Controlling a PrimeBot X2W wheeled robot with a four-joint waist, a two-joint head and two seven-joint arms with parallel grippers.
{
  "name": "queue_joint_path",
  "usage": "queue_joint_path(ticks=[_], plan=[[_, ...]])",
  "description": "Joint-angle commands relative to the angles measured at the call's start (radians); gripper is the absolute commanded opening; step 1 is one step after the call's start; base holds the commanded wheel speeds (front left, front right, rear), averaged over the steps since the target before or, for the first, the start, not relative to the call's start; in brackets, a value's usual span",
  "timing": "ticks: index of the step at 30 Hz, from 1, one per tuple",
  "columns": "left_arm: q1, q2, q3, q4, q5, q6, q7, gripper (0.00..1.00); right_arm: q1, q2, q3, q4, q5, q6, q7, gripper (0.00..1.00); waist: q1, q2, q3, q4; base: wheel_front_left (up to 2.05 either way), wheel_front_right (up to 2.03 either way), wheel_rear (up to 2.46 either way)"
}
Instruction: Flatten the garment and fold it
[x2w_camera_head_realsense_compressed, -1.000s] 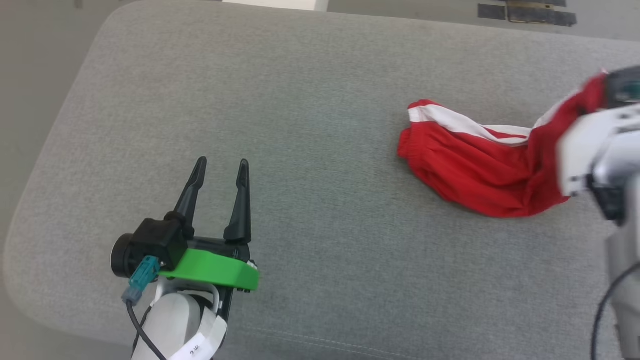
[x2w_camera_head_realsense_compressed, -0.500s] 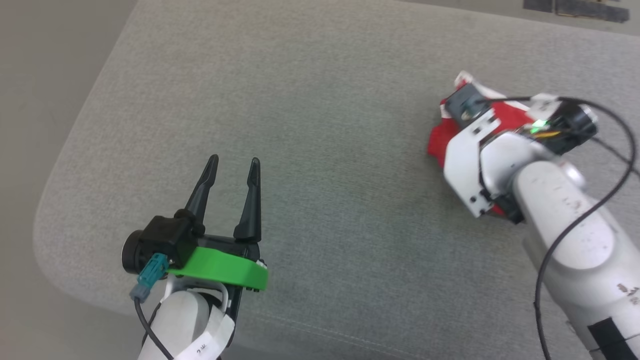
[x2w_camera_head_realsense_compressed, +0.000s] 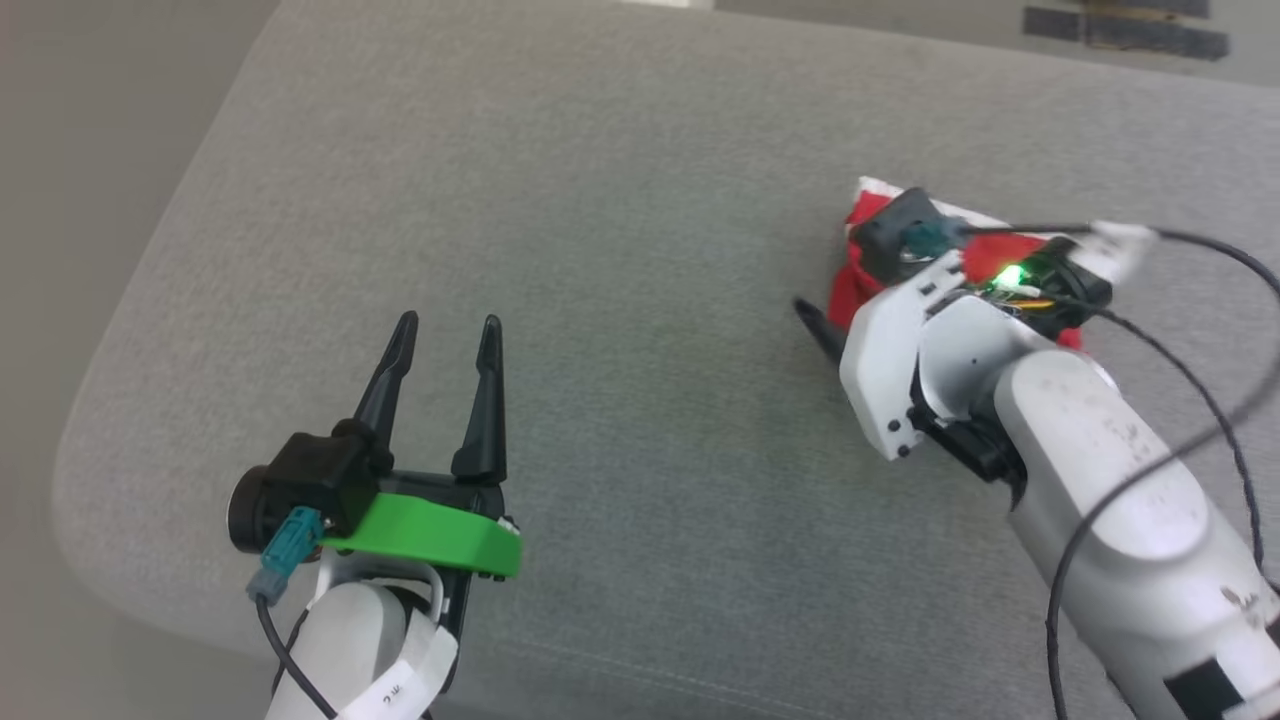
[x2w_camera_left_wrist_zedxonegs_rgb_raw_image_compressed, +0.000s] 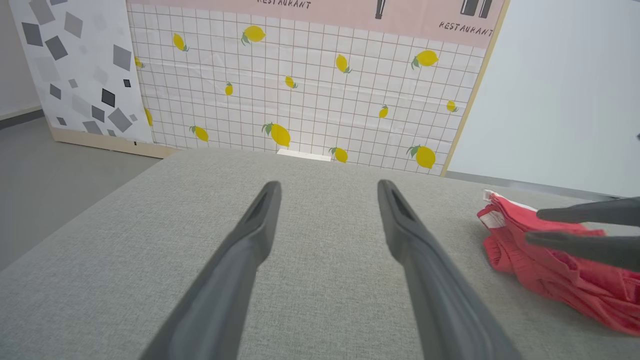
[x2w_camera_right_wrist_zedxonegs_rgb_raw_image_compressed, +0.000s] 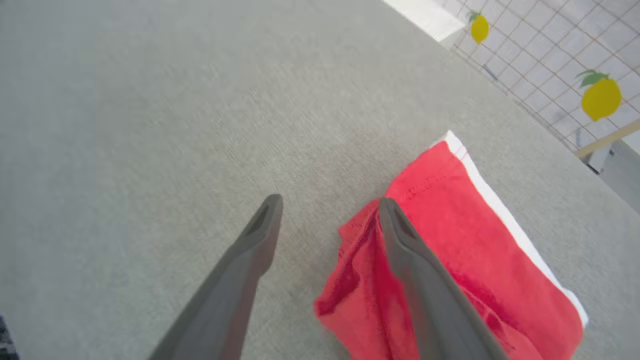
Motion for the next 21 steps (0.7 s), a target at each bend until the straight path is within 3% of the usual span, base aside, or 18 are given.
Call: queue_joint_path(ticks=[1, 9, 21], plan=[[0.005, -0.003, 0.006, 0.001, 0.007, 0.005, -0.004, 1.0, 0.031, 0.003, -0.023, -0.037, 0.018, -0.002, -0.058, 1.0, 0.0, 0.0, -0.032, -0.038, 0.0, 0.0, 0.0], [0.035, -0.003, 0.039, 0.017, 0.018, 0.002, -0.004, 1.0, 0.258, 0.074, -0.263, -0.223, 0.03, -0.002, -0.417, 1.0, 0.0, 0.0, -0.101, -0.138, 0.0, 0.0, 0.0], [0.091, -0.003, 0.064, 0.032, 0.03, -0.004, -0.004, 1.0, 0.549, 0.158, -0.473, -0.32, -0.046, -0.002, -0.674, 1.0, 0.0, 0.0, -0.169, -0.25, 0.0, 0.0, 0.0]])
